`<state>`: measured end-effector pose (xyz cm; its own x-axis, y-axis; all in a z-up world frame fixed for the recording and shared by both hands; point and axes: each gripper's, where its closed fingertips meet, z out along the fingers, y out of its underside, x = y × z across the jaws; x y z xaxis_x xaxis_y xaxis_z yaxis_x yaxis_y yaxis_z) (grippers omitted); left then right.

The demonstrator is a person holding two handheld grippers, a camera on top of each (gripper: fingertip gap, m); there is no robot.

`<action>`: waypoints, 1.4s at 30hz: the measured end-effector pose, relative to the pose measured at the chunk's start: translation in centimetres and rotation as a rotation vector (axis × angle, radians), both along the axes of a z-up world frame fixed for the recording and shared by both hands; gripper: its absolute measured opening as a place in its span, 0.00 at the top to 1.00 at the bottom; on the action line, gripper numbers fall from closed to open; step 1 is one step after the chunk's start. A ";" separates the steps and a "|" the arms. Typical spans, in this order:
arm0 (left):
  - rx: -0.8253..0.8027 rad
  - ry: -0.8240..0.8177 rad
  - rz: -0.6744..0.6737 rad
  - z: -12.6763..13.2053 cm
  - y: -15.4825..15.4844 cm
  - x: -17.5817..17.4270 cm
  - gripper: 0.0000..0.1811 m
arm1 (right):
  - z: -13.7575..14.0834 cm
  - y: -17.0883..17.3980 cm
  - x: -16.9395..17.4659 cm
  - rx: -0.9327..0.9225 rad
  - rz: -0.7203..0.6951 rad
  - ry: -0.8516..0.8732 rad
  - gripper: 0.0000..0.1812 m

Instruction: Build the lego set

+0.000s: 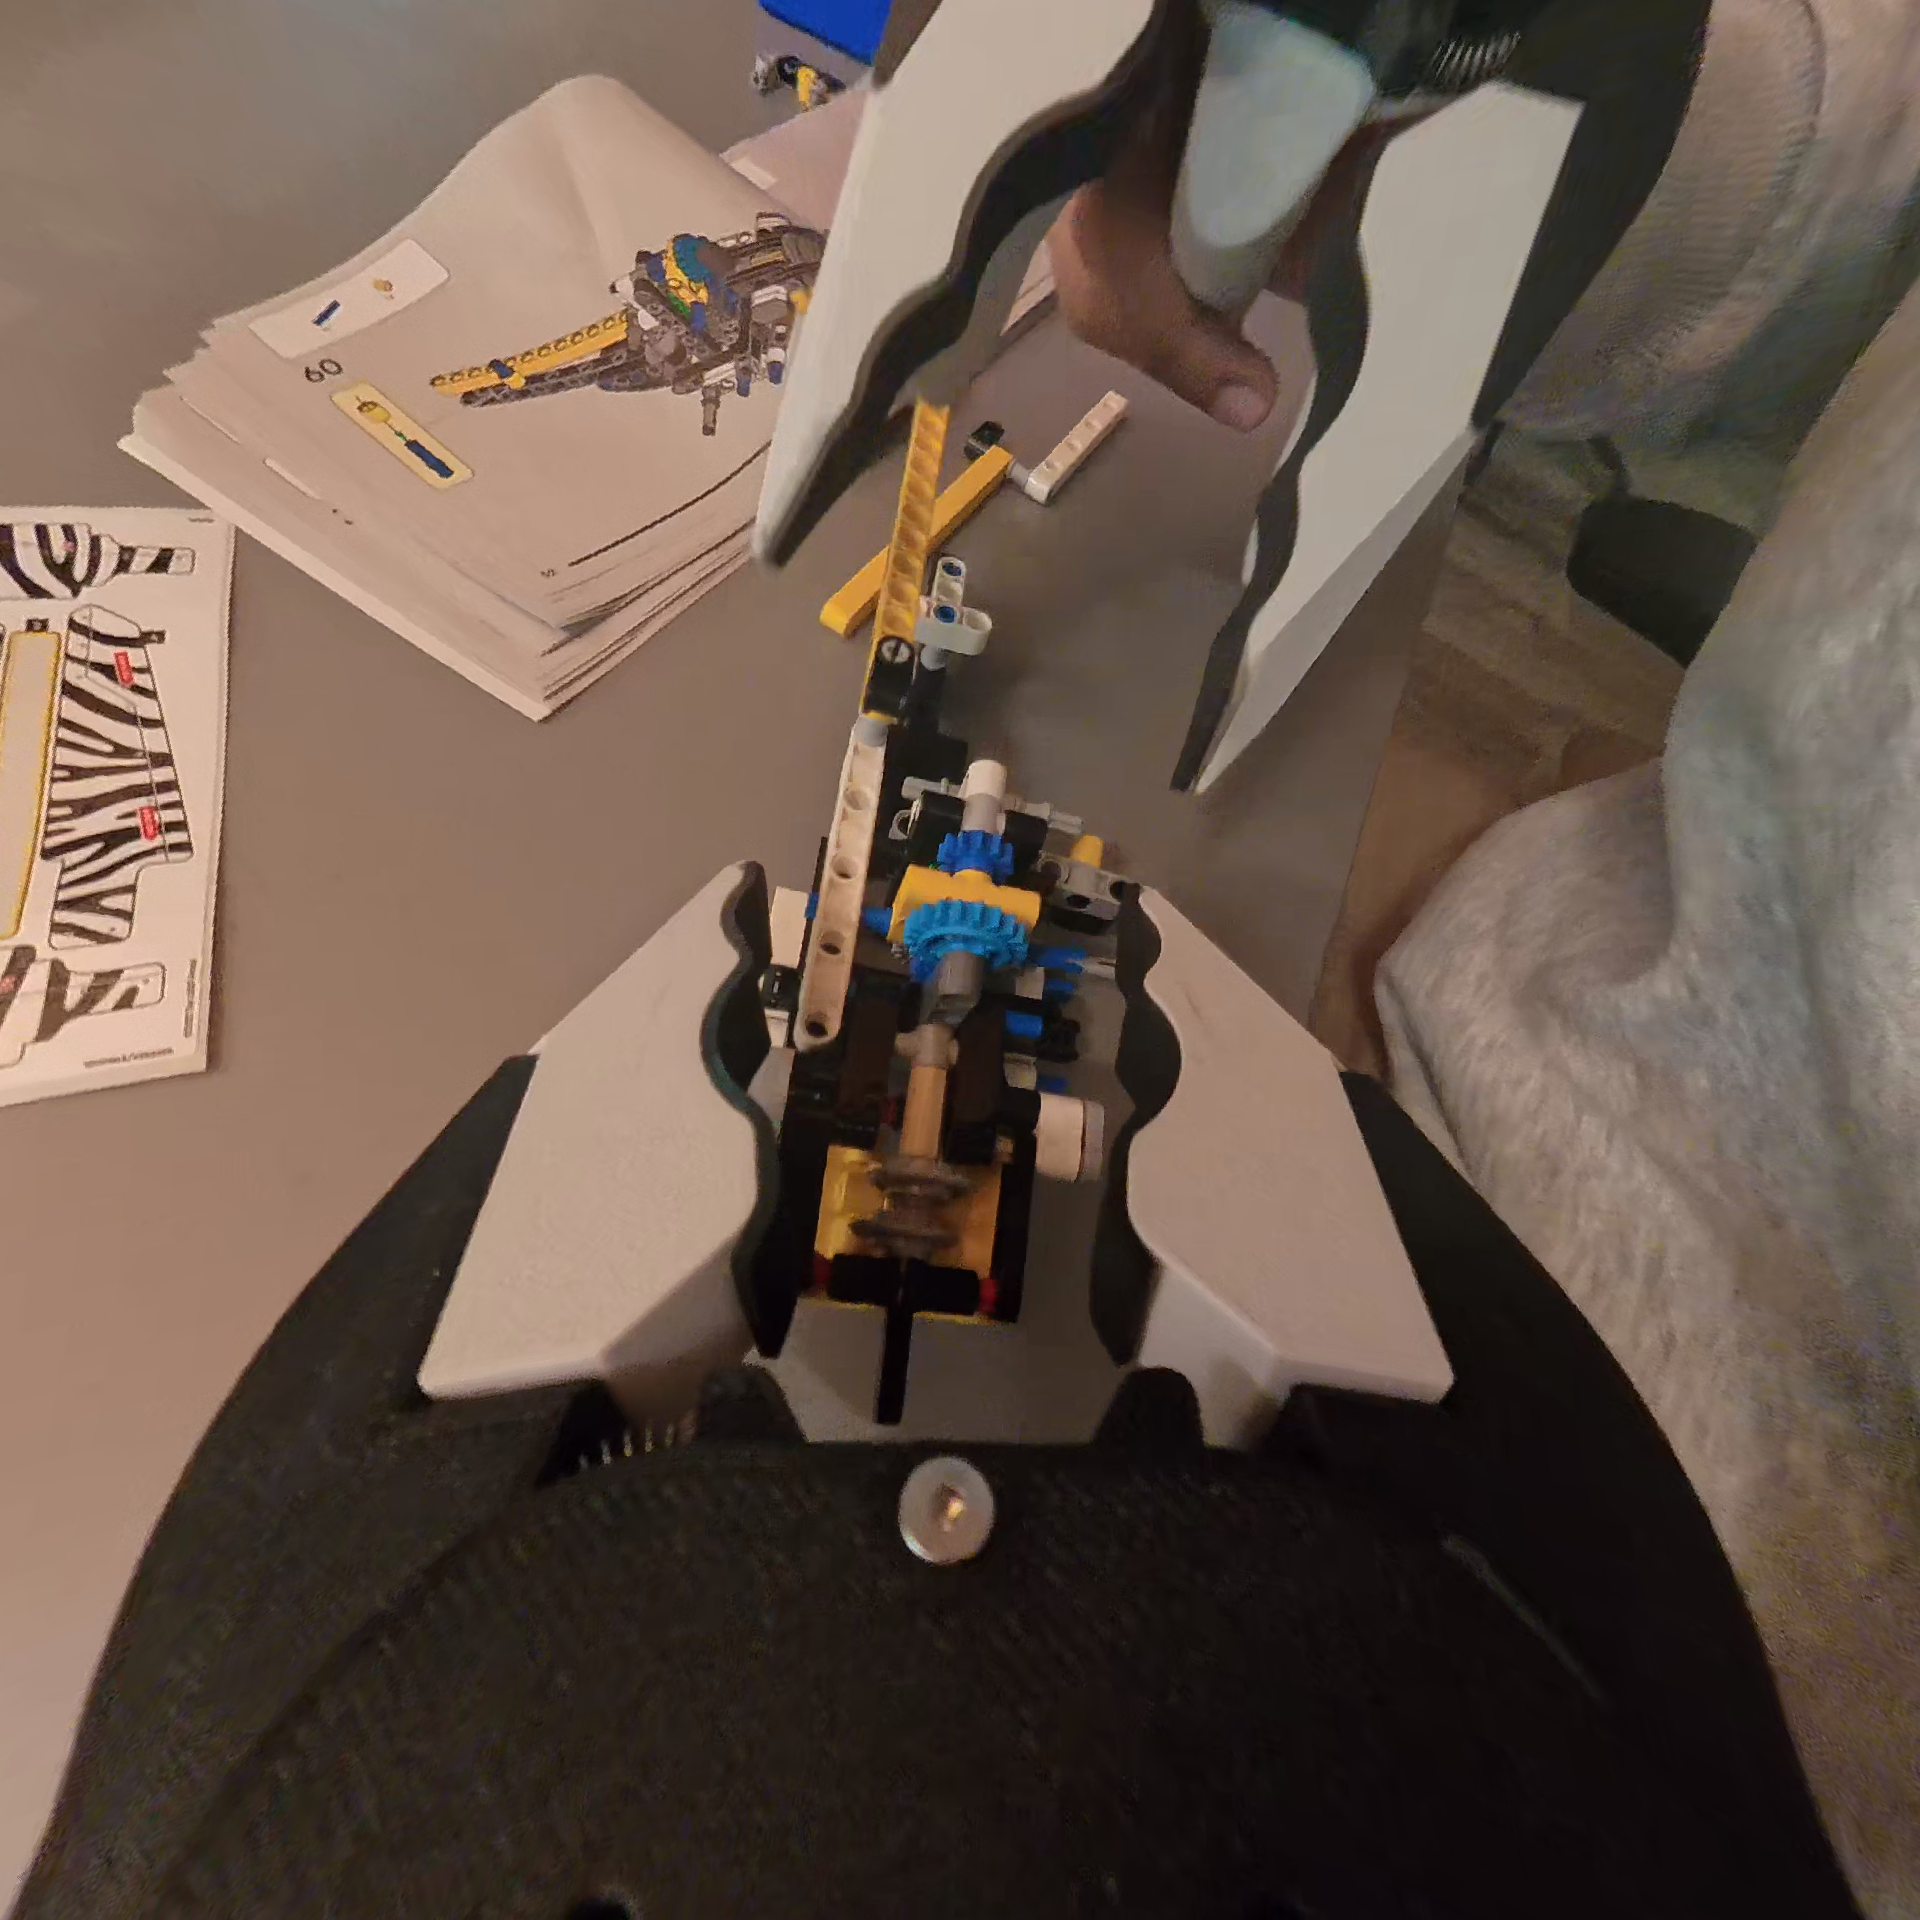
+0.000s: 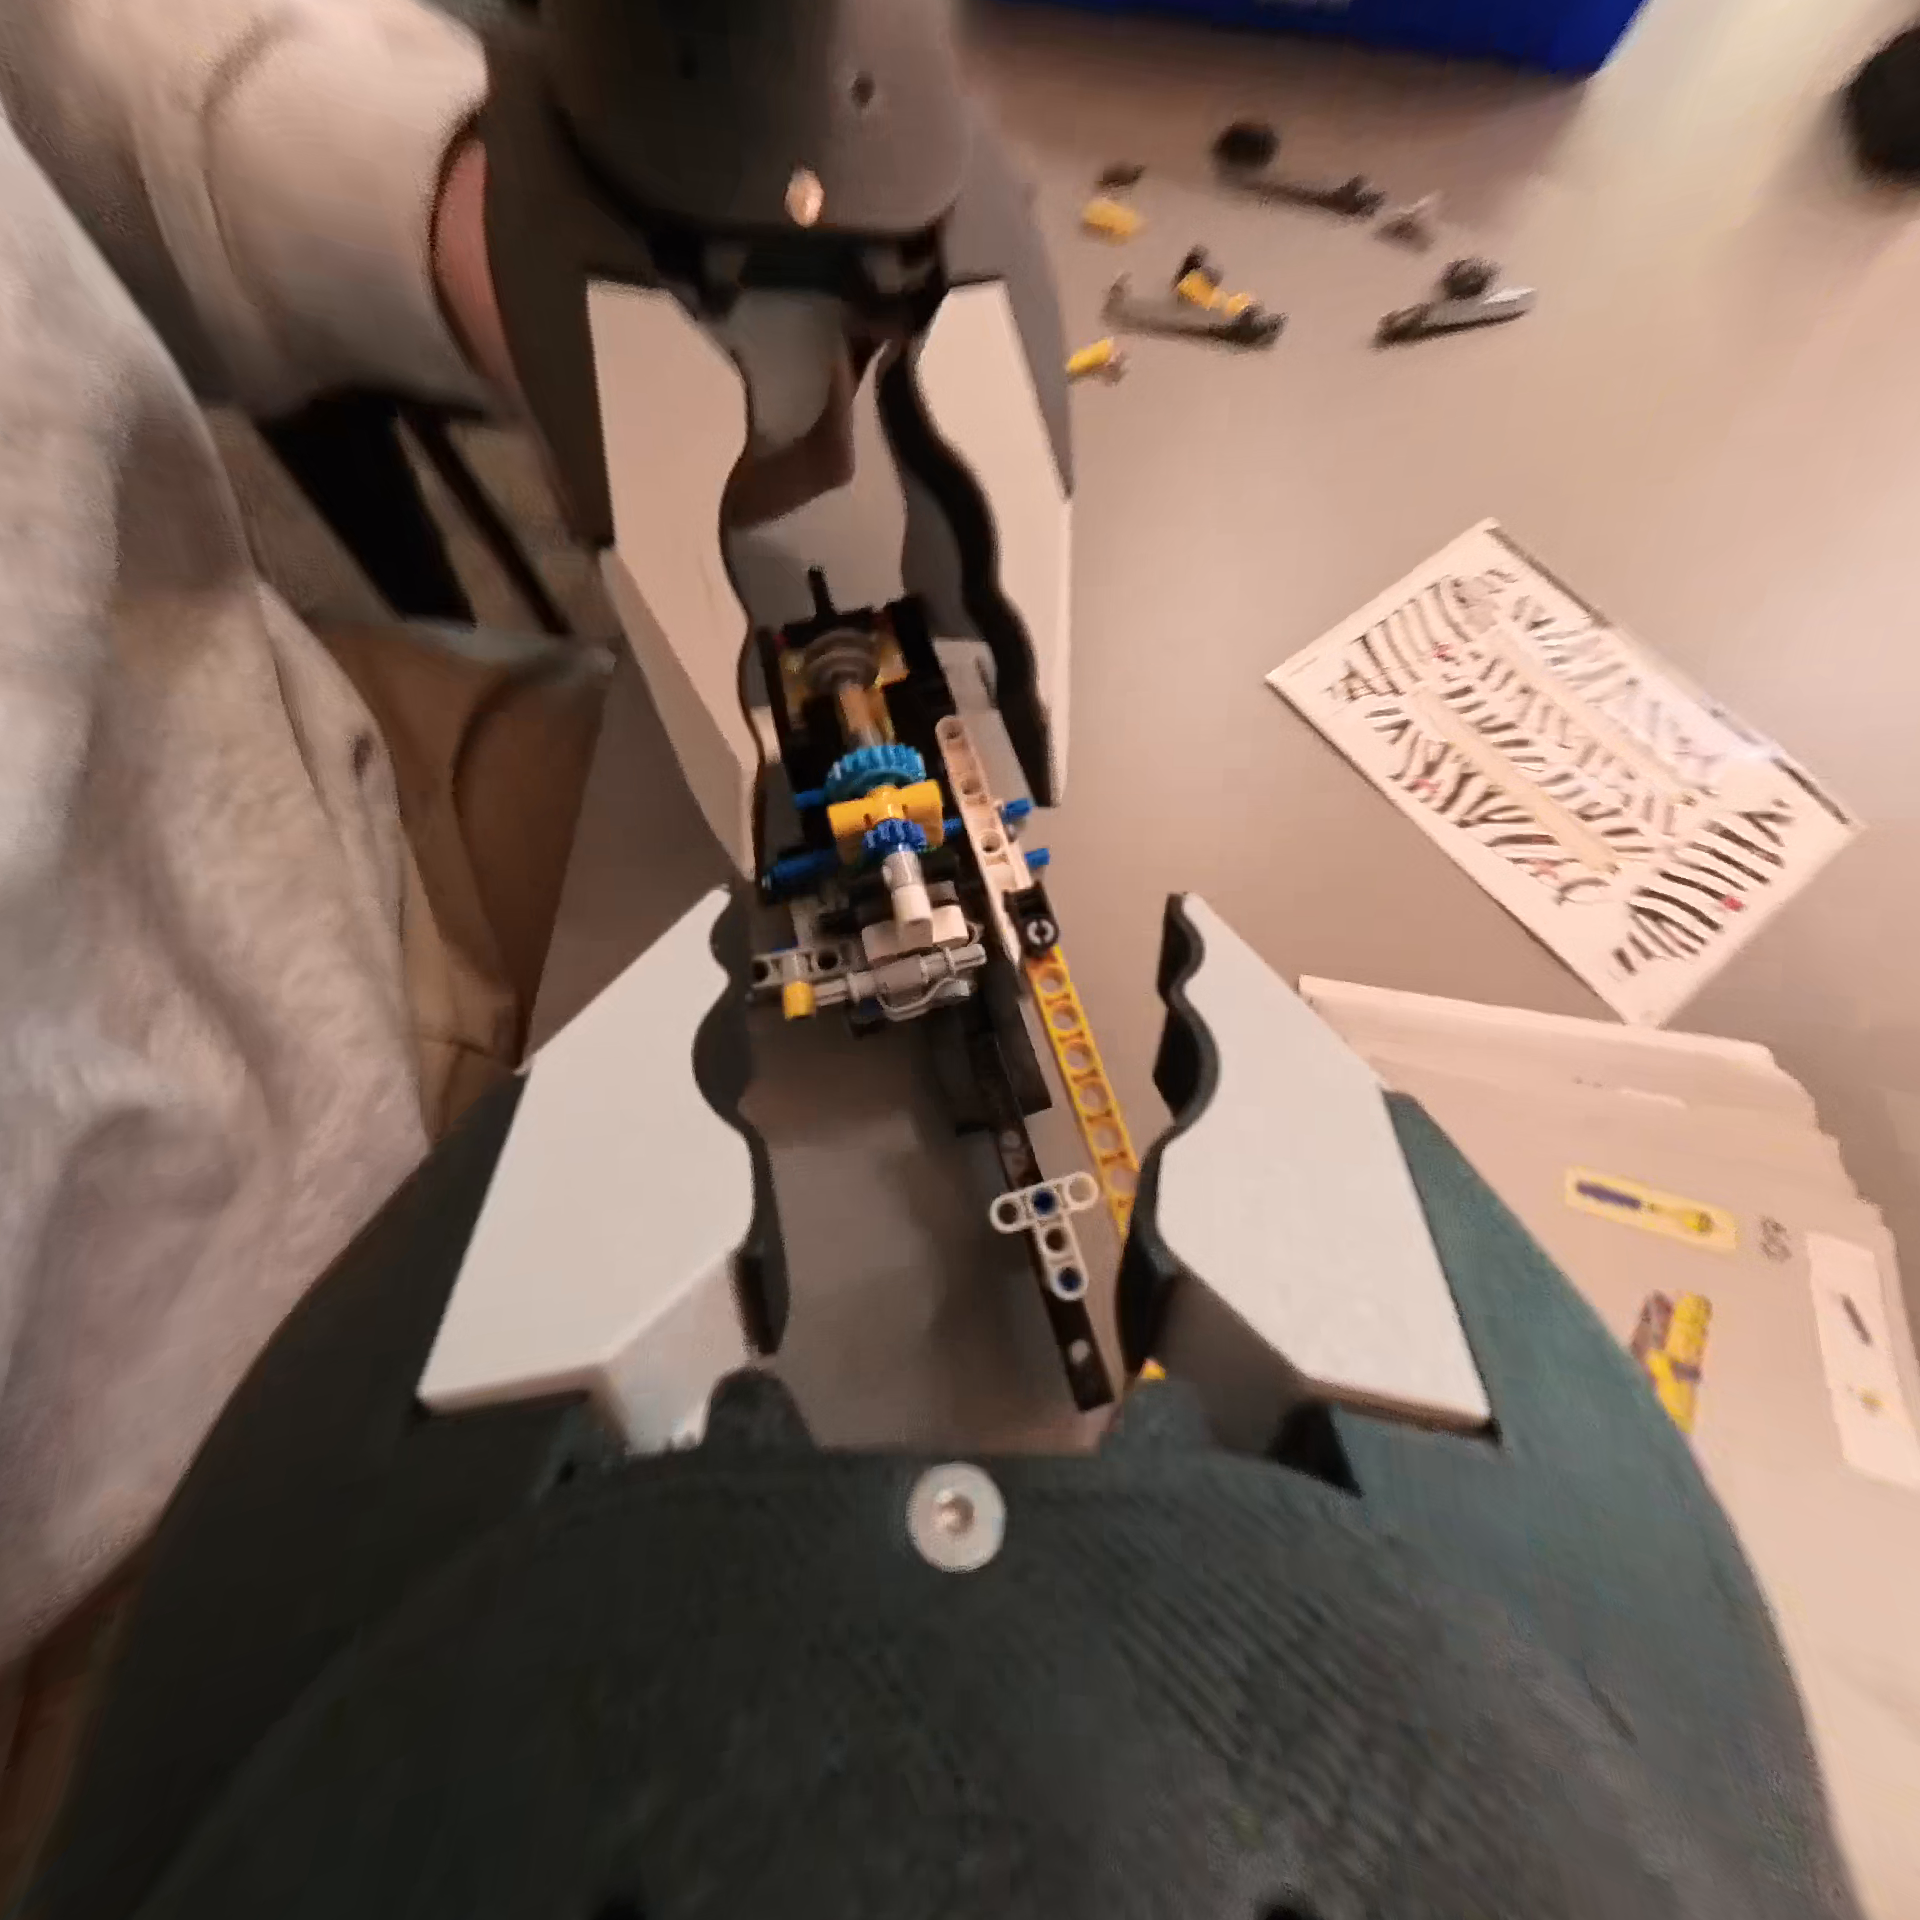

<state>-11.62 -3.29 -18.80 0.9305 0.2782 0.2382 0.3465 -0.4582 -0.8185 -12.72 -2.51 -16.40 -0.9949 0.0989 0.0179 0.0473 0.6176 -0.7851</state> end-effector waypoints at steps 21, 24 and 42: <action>-0.384 0.101 -0.200 -2.2 0.6 0.0 0.71 | -1.0 3.5 3.1 -0.296 -0.321 0.006 0.76; -0.381 0.110 -0.196 -2.2 0.6 -0.1 0.71 | -0.9 3.8 3.3 -0.314 -0.317 -0.026 0.74; -0.264 0.143 -0.092 -0.6 -0.9 0.2 0.60 | -1.4 1.6 3.0 -0.170 -0.350 0.244 0.63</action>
<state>-11.40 -4.22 -19.40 0.9735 0.2262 0.0338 0.1837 -0.6852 -0.7048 -9.75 -0.93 -17.84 -0.8700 0.4499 0.2019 0.0313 0.4590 -0.8879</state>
